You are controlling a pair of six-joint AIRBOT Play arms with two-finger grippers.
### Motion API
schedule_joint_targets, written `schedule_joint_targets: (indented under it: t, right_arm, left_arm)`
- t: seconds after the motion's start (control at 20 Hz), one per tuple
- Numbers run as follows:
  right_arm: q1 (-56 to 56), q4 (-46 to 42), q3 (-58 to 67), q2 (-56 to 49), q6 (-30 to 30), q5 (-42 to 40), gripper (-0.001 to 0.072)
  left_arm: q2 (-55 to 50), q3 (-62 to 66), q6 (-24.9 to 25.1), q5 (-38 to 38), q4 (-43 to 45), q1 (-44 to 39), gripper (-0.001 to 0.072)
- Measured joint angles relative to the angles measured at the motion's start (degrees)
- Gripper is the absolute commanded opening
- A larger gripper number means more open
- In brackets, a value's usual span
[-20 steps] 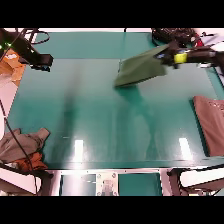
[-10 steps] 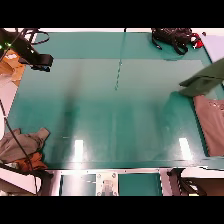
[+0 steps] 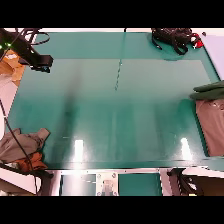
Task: Fold the shirts.
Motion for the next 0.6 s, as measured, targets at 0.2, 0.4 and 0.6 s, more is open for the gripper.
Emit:
schedule_joint_targets:
  t: [0.2, 0.4, 0.6]
  right_arm:
    - [-0.17, -1.07, 0.24, 0.28, -1.42, -2.64, 0.0021]
    - [-0.42, -3.39, 0.28, 0.96, -2.4, -2.05, 0.002]
    - [-0.52, -13.27, -0.09, 2.16, -0.15, 2.84, 0.0021]
  left_arm:
    - [-0.02, 0.0, -0.02, -0.15, -0.24, 0.0, 0.0024]
    - [0.0, 0.0, -0.11, -0.26, -0.92, 0.0, 0.0024]
    - [0.0, 0.0, -0.09, -0.37, -1.29, 0.0, 0.0024]
